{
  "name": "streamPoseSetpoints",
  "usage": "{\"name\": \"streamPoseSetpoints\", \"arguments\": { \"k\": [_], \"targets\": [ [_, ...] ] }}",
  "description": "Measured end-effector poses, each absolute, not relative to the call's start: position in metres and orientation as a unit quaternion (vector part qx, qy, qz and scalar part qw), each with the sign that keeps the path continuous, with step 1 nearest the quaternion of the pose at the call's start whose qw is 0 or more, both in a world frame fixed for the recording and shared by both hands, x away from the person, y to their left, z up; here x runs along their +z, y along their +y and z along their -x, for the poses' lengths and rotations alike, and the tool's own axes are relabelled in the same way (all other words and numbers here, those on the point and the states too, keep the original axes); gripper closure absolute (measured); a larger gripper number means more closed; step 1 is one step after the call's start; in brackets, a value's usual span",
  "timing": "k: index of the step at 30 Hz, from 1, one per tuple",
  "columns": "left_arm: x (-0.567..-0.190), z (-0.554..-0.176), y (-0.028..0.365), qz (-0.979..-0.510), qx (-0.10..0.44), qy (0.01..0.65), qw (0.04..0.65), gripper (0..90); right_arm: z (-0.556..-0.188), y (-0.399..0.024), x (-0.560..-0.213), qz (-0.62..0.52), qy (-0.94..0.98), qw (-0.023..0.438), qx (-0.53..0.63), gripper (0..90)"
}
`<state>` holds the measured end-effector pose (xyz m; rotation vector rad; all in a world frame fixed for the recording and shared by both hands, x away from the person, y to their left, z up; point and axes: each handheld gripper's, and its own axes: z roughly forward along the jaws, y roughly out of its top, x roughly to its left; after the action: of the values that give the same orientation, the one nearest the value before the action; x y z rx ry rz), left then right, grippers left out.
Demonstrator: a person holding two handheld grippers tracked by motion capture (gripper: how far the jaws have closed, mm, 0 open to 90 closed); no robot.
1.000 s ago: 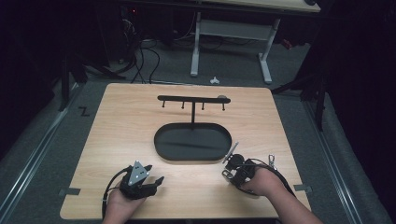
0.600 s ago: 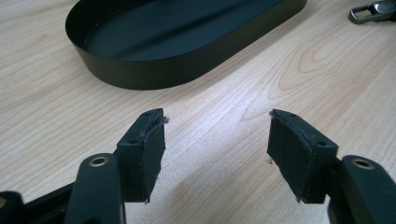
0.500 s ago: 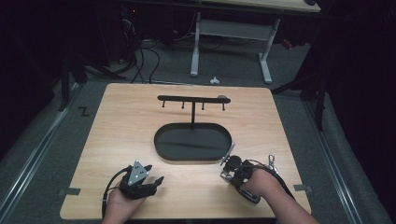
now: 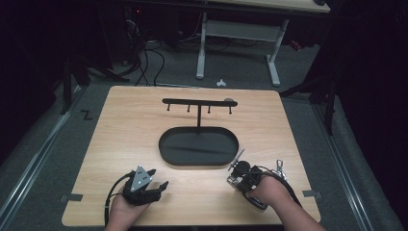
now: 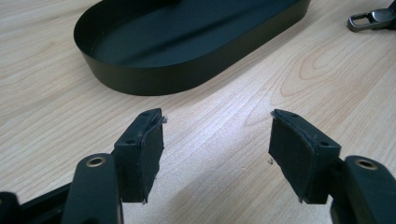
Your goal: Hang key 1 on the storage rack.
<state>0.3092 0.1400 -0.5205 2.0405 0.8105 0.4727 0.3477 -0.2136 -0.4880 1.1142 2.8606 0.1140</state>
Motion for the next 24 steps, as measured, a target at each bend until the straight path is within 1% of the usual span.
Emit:
{"name": "streamPoseSetpoints", "arguments": {
  "k": [6,17,24],
  "targets": [
    [-0.521,-0.309,0.14,-0.817,0.195,0.323,0.436,35.5,-0.345,-0.213,-0.484,-0.361,0.931,0.038,0.039,80.3],
    [-0.522,-0.308,0.138,-0.821,0.196,0.317,0.432,35.4,-0.339,-0.226,-0.449,-0.386,0.918,0.042,0.08,80.3],
    [-0.523,-0.307,0.138,-0.821,0.195,0.317,0.433,35.3,-0.339,-0.229,-0.426,-0.388,0.913,0.059,0.108,80.3]
  ]
}}
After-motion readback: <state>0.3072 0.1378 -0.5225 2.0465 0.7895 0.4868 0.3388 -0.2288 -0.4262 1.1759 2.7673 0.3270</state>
